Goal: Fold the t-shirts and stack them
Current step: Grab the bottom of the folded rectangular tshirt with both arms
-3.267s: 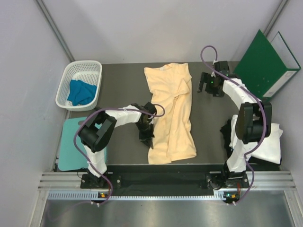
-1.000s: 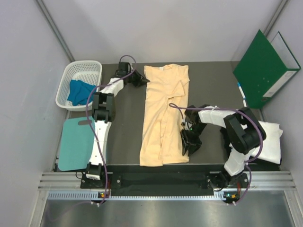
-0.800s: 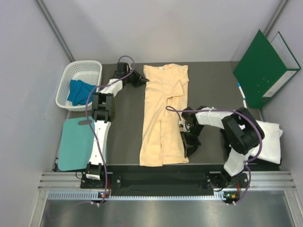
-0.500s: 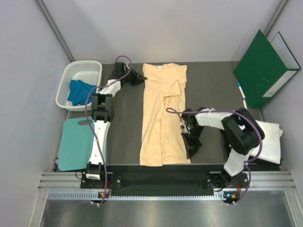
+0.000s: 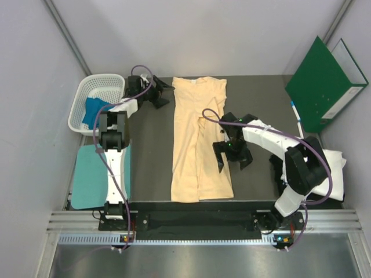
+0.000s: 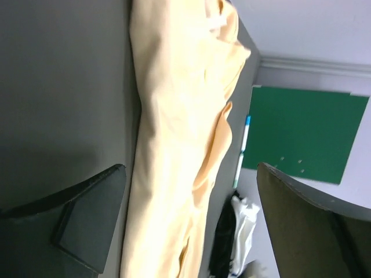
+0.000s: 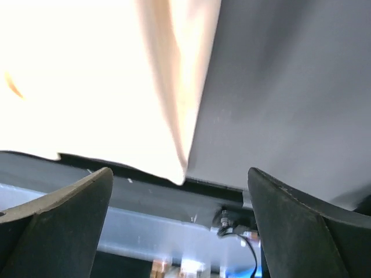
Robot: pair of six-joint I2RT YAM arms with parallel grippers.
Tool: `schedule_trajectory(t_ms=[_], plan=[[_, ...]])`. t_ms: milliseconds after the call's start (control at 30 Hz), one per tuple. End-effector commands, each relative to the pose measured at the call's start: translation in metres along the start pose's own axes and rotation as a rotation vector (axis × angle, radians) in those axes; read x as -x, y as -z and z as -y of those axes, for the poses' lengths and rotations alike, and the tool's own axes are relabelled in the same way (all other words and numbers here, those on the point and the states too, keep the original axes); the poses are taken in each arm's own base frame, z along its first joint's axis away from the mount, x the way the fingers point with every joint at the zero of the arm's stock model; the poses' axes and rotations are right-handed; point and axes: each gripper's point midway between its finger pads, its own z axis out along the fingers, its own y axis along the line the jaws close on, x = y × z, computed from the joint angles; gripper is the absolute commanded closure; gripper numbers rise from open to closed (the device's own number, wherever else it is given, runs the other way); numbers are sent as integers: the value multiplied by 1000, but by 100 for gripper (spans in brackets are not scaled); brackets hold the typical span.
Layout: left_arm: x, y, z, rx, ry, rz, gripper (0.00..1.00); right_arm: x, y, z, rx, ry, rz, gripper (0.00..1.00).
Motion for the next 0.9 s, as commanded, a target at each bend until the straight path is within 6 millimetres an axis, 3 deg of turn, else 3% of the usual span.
schedule_trajectory(t_ms=[0, 33, 133, 233, 300, 400, 567, 700, 867], plan=[[-18, 37, 66, -44, -222, -2, 2, 34, 31, 0, -59, 24, 160, 1], [-28, 41, 76, -40, -244, -20, 2, 40, 31, -1, -48, 24, 169, 0], [-73, 35, 67, 45, -291, -120, 2, 63, 25, -8, 4, 13, 195, 0], [-122, 18, 52, 79, -319, -246, 3, 91, 25, -3, 2, -12, 252, 0], [-156, 7, 47, 78, -317, -318, 5, 109, 27, 8, 6, -57, 282, 0], [-190, -10, 37, 90, -311, -388, 9, 132, 29, 29, 22, -135, 317, 0], [-205, -25, 11, 157, -312, -417, 11, 150, 45, 68, 48, -251, 382, 0], [-207, -31, 4, 164, -304, -417, 12, 146, 53, 82, 63, -265, 399, 0], [-217, -41, -1, 167, -301, -435, 17, 136, 47, 93, 60, -279, 374, 0]])
